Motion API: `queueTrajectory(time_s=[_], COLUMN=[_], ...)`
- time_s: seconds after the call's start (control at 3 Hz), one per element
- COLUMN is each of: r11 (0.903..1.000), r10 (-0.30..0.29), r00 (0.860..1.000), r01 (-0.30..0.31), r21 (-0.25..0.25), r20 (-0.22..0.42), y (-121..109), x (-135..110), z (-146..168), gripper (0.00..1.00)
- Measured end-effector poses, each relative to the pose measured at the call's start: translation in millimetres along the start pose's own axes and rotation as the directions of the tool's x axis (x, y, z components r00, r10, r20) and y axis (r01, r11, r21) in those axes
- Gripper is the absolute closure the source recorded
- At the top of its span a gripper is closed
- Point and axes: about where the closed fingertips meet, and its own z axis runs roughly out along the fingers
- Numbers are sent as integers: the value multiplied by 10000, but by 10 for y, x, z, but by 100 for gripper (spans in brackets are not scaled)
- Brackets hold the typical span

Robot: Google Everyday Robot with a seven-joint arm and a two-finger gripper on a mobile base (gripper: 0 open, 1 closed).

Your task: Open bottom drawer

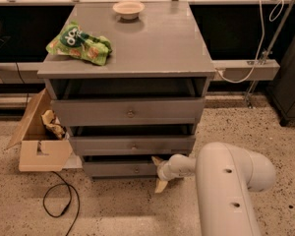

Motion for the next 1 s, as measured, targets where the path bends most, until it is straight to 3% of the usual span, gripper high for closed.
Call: queueTrajectory(time_s=[1.0], r11=[9931], r10=[701], r00=[9975], r01=[-691], r21=[-948], r20=[73], y=[-145], x=[39], z=[747], gripper=[0])
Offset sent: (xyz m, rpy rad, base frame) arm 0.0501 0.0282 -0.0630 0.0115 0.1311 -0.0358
